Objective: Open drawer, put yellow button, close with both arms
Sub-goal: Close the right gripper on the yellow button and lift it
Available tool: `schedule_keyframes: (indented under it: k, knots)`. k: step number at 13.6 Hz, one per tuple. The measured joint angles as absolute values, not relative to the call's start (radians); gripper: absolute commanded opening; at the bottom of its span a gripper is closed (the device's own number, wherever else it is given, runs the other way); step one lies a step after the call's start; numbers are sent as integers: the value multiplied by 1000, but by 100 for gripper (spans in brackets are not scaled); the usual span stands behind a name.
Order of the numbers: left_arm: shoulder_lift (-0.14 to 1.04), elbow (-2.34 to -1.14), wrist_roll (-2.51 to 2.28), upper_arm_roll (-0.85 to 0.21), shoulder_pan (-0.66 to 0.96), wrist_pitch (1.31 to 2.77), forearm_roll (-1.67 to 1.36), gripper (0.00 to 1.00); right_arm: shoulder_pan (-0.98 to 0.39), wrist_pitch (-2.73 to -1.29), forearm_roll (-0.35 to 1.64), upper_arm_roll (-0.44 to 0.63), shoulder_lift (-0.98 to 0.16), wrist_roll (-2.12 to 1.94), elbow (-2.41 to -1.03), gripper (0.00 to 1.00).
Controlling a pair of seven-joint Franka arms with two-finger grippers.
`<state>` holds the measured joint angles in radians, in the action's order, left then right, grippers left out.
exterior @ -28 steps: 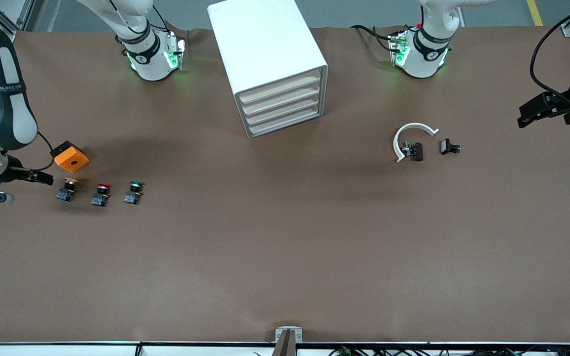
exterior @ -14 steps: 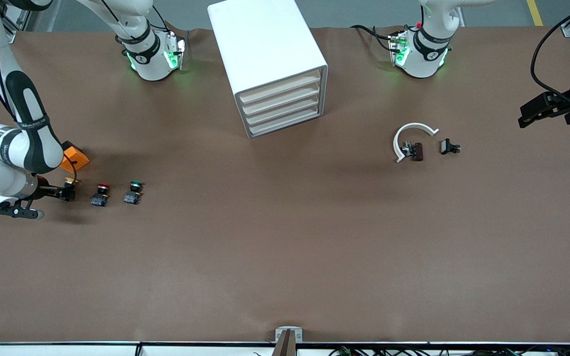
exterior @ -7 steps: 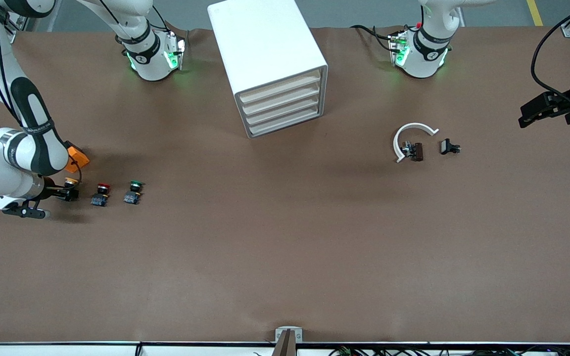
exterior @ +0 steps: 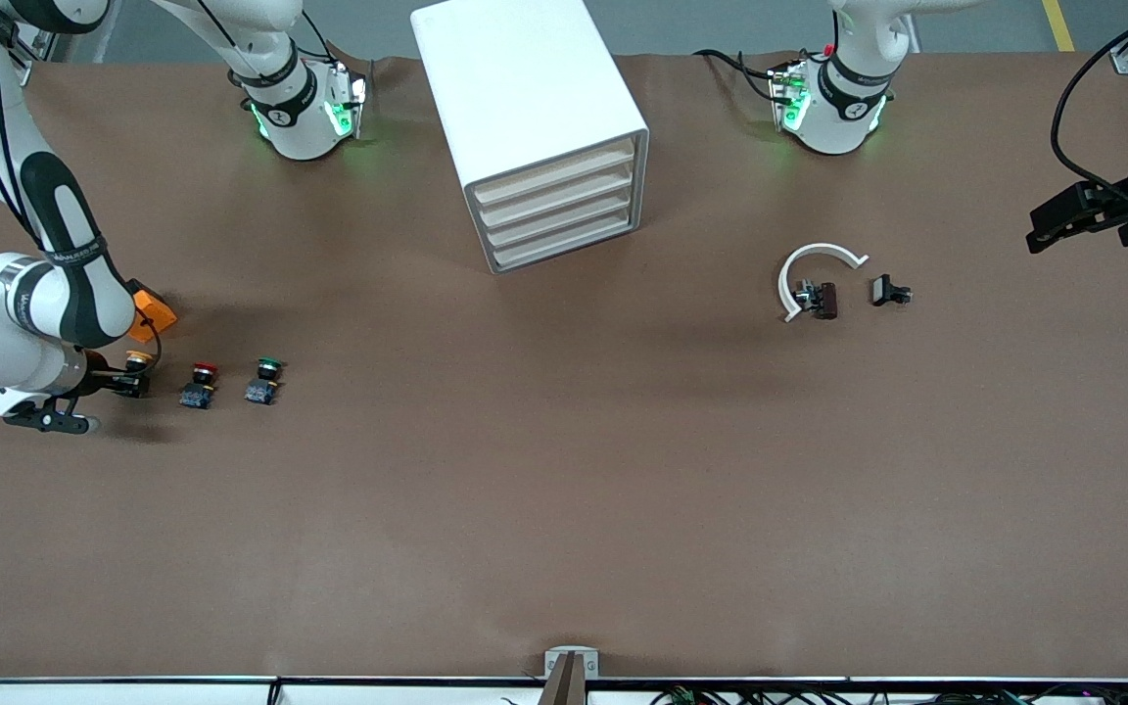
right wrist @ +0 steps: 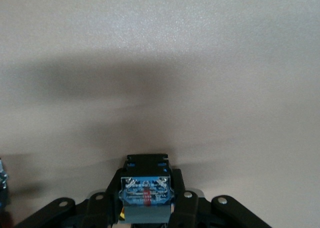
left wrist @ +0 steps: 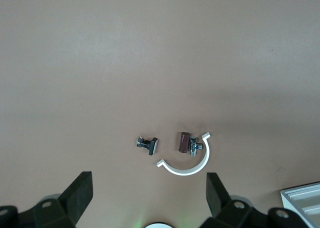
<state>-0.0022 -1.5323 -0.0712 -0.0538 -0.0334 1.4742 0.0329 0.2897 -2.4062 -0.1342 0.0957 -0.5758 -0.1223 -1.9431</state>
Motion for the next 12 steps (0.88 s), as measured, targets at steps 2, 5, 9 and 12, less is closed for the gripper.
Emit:
schedule_keyframes:
  k: [2,5,9,12]
  knots:
    - [-2,-1532,-71,-54,-34,1474,33,100,288,-2390,-134,93,-576,-123,-1932,28]
    - [-2,-1531,-71,-53,-44,1474,33,100,276,-2319,-134,84,-569,-125,-1885,28]
    - [-2,-1530,-71,-53,-47,1474,33,100,231,-2241,-134,81,-532,-125,-1823,28]
    - [-2,-1529,-71,-53,-47,1474,33,100,197,-2106,-134,81,-493,-116,-1780,28]
